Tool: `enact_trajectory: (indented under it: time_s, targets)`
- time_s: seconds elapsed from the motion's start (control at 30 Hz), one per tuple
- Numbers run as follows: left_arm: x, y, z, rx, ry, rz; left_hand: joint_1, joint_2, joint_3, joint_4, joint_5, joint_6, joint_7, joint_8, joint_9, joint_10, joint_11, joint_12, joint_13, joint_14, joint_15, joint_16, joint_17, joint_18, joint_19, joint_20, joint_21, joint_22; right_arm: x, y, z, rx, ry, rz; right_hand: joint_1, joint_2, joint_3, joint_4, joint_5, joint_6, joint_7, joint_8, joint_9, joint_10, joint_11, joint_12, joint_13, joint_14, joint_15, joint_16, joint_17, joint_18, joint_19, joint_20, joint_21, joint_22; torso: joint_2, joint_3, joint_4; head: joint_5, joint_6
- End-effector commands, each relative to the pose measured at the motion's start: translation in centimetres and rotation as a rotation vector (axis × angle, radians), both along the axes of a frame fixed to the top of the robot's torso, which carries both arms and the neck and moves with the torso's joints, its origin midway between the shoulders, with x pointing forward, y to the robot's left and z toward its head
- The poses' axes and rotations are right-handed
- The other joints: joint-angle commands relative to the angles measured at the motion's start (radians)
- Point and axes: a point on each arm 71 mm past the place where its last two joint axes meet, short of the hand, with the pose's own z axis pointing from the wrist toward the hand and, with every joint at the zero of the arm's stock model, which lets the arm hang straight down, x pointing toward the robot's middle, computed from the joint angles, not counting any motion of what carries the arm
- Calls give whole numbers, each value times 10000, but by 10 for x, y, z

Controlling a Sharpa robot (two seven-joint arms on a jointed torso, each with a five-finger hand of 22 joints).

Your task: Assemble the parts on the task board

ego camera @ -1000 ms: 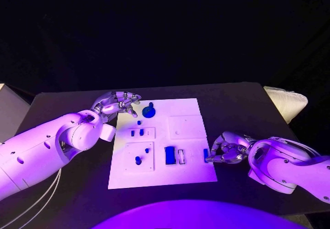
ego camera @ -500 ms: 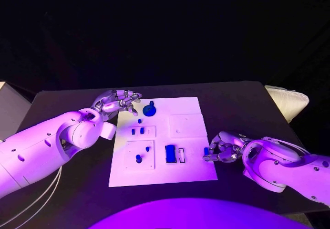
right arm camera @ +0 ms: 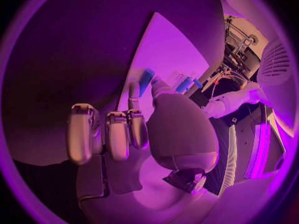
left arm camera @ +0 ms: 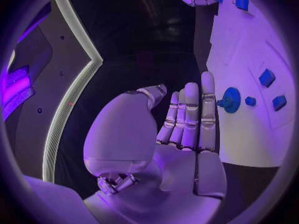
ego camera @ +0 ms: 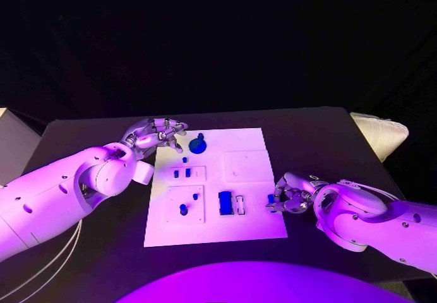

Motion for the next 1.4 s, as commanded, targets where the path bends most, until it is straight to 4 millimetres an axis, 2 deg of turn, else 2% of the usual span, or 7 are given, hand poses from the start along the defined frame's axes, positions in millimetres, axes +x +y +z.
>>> enact_trajectory:
  time_s: [0.03,0.2,0.3,0.43,0.7,1.07,1.4]
  targets:
    - [-1,-3,1,-159,-1,-198,-94,-6,-20,16,23,-86,203,34,-14,-59,30,50,-12,-48,56,-32,7,146,44,3,-35,-16,-4,2,-8,-651,10,290,250,17,121,-17,94,-97,-9,-77,-814,547,-63,-39,1989,864,-38,-21,1847,-93,689,0,-43,1939,4,3,-10,17,-7]
    - [-1,-2,1,-151,9,-217,-94,-6,-20,16,23,-86,203,34,-14,-59,30,50,-12,-48,56,-32,7,146,44,3,-35,-16,-5,6,-9,-722,-20,423,1289,-21,689,-180,1038,-153,-33,-174,-882,540,-91,-49,1995,865,-65,-20,1857,-94,695,-22,-44,1950,2,0,8,9,-11]
    - [-1,-2,1,-132,20,-211,-94,10,-21,32,26,-88,202,40,-18,-60,28,53,-14,-48,56,-33,7,147,47,4,-42,-22,-5,7,-9,-736,-37,463,1808,-251,1418,-204,1794,-113,-25,-287,-983,528,-90,-62,1997,865,-72,-23,1860,-95,697,-37,-54,1957,9,1,1,35,-9]
    - [-1,-2,1,-121,28,-219,-89,30,-16,40,30,-88,200,45,-20,-59,26,56,-15,-48,55,-32,7,148,50,5,-47,-26,-6,9,-9,-680,-30,458,1875,-583,2183,-174,2497,-44,0,-361,-1051,522,-72,-73,2001,865,-51,-25,1866,-96,700,-29,-66,1966,2,1,-8,28,-13]
    - [-2,-2,1,-107,48,-256,-89,30,-16,40,30,-88,200,45,-20,-59,26,56,-15,-48,55,-32,7,148,50,5,-47,-26,-6,10,-8,-321,-26,229,1599,-765,2832,-135,2802,-17,17,-375,-1052,541,-59,-52,2020,878,-41,3,1917,-109,718,-15,-5,2000,0,9,-3,53,1]
    - [-1,-2,0,-72,91,-280,-74,62,-12,56,30,-90,197,57,-26,-57,23,62,-18,-47,53,-32,8,149,57,5,-58,-35,-4,13,5,1118,346,-432,1096,-744,3053,-56,2642,40,-21,-305,-999,587,-84,14,2060,903,-57,65,2020,-131,748,-24,126,2053,0,8,-9,86,18]
    - [-1,-3,0,-64,102,-301,-55,67,-9,49,30,-90,193,62,-29,-57,20,65,-19,-47,51,-32,9,150,60,4,-62,-39,1,33,22,2500,459,-669,791,-717,3167,-62,2374,21,-23,-269,-958,596,-88,20,2066,913,-63,90,2062,-139,758,-32,166,2074,3,2,-2,91,12]
